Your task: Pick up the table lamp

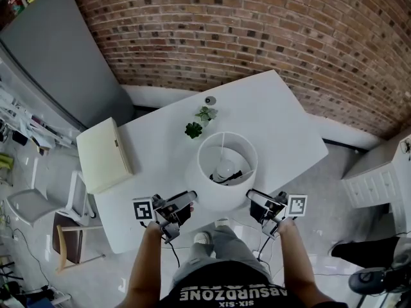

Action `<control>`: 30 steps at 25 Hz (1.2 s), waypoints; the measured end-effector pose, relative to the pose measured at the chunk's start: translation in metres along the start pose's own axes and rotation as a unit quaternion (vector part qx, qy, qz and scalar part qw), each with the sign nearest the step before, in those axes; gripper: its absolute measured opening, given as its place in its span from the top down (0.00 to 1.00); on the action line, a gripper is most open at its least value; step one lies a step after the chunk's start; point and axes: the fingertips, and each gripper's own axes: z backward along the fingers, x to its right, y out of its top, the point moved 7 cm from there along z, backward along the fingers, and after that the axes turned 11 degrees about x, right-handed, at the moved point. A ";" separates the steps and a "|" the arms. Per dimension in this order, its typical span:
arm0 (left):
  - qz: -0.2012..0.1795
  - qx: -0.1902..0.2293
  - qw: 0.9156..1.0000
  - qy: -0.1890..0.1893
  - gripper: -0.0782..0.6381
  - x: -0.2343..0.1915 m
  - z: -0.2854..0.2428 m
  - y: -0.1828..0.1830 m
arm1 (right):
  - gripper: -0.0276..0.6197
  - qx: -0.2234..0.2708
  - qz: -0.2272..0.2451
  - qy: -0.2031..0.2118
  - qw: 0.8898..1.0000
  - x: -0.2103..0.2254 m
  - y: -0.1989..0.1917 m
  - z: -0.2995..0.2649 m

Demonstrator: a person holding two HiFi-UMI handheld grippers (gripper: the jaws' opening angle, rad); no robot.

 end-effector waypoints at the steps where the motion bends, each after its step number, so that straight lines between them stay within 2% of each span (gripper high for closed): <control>1: -0.003 0.001 1.000 -0.003 0.64 0.001 -0.001 0.001 | 0.60 0.001 0.002 0.000 1.000 -0.001 0.001 -0.001; 11: -0.015 0.009 1.000 -0.012 0.68 0.007 -0.006 0.006 | 0.66 0.014 0.020 0.003 1.000 -0.008 0.007 -0.006; 30: -0.055 0.009 0.998 -0.039 0.69 0.037 -0.012 0.017 | 0.68 0.016 0.054 0.027 0.998 -0.035 0.014 -0.017</control>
